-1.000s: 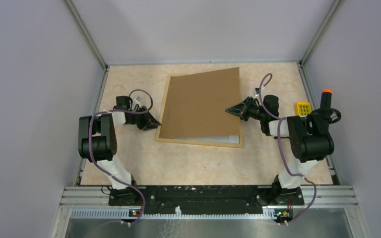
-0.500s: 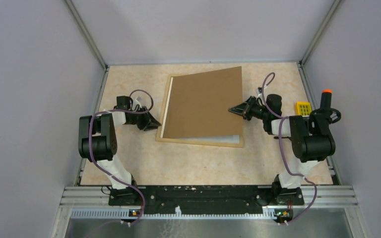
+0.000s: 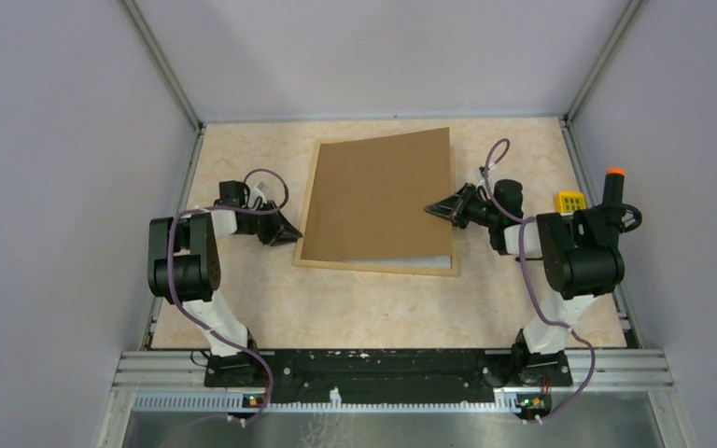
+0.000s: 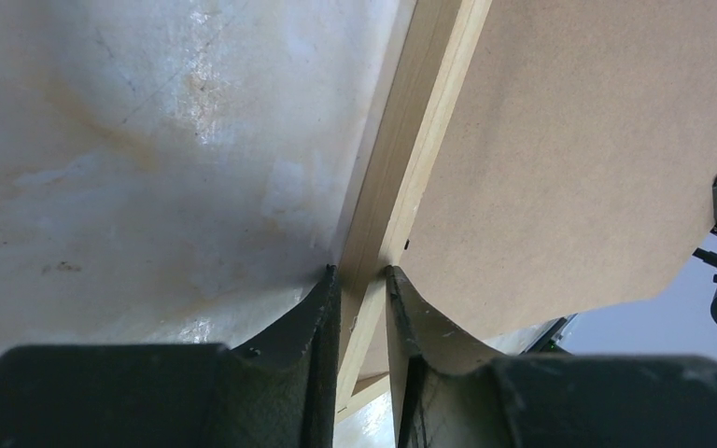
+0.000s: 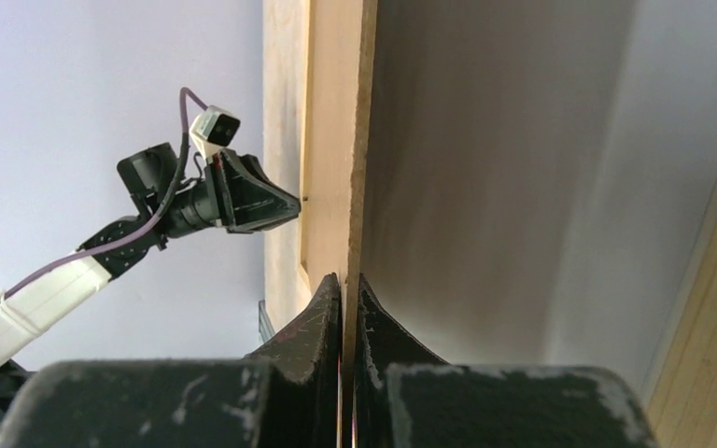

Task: Put the photo into the frame
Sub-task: Place the photo frame item in the photo frame.

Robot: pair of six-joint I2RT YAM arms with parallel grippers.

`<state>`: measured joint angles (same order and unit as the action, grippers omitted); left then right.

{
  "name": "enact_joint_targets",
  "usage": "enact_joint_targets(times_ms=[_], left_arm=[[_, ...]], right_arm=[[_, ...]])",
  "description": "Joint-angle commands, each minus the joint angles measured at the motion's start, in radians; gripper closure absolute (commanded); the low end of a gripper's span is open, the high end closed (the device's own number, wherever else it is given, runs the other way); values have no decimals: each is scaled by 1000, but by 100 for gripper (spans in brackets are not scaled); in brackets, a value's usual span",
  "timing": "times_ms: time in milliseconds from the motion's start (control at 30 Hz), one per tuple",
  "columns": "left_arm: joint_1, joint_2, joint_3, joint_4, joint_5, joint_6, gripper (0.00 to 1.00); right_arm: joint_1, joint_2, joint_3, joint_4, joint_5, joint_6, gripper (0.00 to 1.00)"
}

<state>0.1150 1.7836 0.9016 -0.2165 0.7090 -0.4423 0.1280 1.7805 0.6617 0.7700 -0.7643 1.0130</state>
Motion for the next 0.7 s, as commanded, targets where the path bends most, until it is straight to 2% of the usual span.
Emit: enact_joint_targets(times_ms=[0, 167, 333, 500, 667], left_arm=[[-26, 14, 5, 26, 66, -1, 72], [-26, 13, 7, 24, 65, 0, 73], [-26, 9, 7, 21, 64, 3, 73], [-27, 6, 7, 20, 63, 3, 74], [-25, 3, 7, 17, 59, 8, 74]], right_arm=[[35, 6, 28, 1, 19, -91, 100], [41, -41, 101, -300, 79, -223, 95], [45, -78, 206, -637, 172, -386, 79], [66, -74, 311, -842, 271, -496, 68], [91, -56, 382, -965, 369, -563, 51]])
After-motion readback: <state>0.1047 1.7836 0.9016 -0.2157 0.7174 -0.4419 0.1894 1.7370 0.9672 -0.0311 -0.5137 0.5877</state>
